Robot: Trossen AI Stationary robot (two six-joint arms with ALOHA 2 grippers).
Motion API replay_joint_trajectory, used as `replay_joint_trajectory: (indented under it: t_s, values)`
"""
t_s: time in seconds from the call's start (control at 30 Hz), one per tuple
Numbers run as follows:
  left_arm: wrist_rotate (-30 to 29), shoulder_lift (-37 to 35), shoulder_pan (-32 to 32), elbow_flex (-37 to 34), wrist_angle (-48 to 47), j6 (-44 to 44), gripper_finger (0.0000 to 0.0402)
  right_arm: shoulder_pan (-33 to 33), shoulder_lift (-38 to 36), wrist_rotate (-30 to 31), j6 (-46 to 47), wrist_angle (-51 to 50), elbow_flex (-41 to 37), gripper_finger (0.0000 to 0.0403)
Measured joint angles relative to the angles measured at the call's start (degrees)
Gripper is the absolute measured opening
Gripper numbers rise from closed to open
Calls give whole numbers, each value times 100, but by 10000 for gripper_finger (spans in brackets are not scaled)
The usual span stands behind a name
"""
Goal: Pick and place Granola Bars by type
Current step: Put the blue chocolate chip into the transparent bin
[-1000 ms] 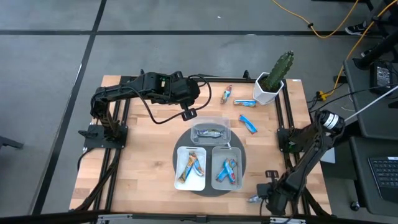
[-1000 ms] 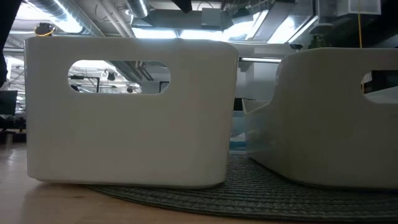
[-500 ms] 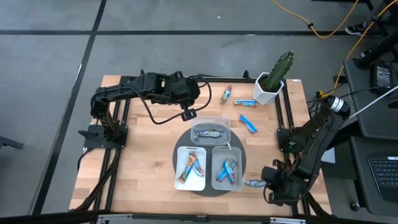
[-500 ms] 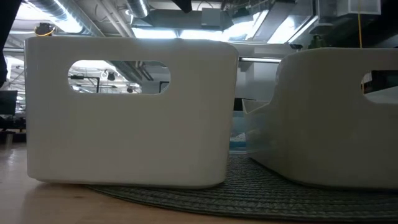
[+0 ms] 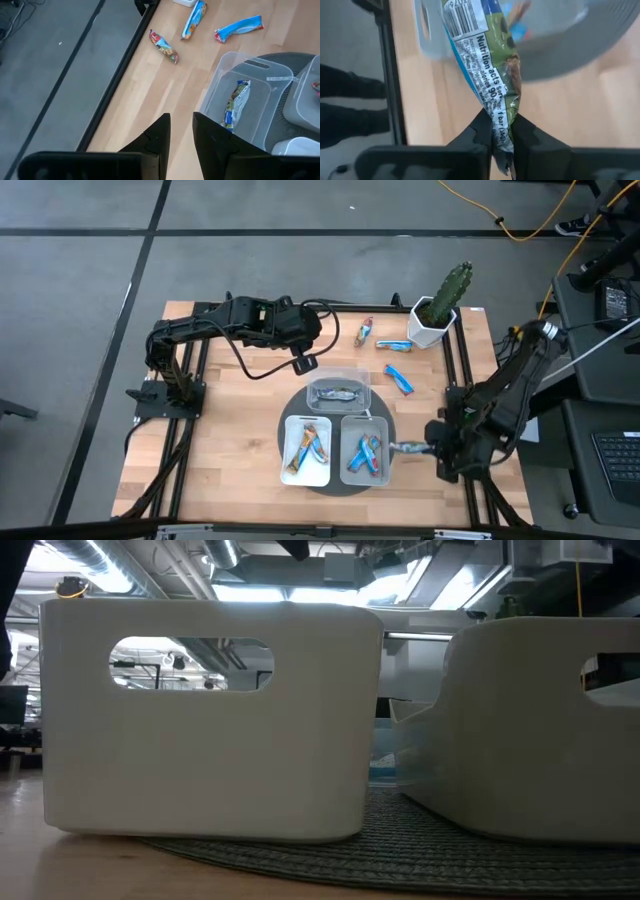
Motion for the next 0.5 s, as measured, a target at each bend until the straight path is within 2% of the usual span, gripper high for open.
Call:
replay_joint_trajectory:
  t_s: [0.13,0.5]
  values:
    - [-15,0,0,0,0,-259,75,-412,-474,242,-884,-2,0,31]
    - [-311,0,-92,0,0,-1059,75,-1702,-1607,244,-3554,21,0,31]
